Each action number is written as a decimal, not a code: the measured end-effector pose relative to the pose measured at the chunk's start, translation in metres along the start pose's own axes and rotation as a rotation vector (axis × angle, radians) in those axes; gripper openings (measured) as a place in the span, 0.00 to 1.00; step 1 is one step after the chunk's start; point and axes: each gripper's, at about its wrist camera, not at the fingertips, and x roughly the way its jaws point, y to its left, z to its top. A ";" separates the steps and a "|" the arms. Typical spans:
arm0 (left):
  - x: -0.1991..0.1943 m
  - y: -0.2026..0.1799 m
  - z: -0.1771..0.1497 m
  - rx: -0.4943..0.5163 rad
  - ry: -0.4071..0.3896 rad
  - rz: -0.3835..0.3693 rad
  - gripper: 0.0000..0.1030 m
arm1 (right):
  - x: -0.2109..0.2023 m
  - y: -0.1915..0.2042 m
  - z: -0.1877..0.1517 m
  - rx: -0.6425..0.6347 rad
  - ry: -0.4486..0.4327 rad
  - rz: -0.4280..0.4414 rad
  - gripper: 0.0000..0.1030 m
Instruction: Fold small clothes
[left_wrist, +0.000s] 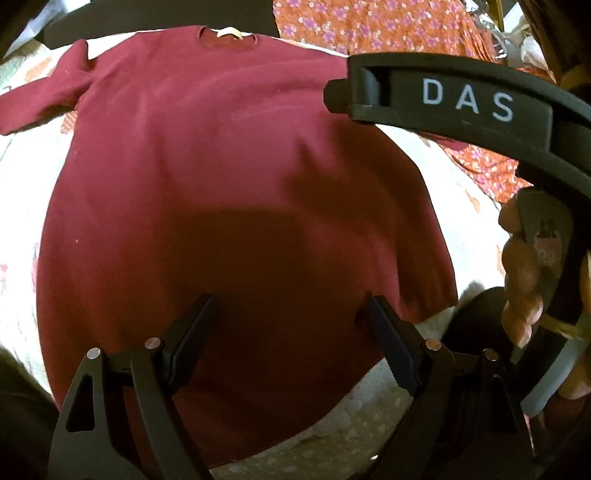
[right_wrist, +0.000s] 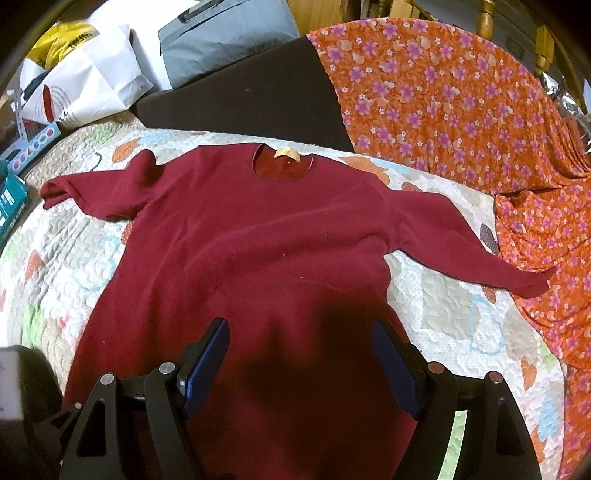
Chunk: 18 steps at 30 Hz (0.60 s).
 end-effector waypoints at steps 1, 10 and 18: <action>0.000 0.000 0.001 0.001 -0.001 -0.001 0.82 | 0.001 -0.001 -0.001 -0.006 0.003 -0.003 0.75; 0.000 0.001 0.000 0.000 0.006 -0.008 0.82 | 0.007 -0.015 -0.007 0.031 0.042 0.008 0.75; 0.000 0.005 -0.002 -0.004 0.005 -0.008 0.82 | 0.005 -0.008 -0.006 0.010 0.036 0.010 0.75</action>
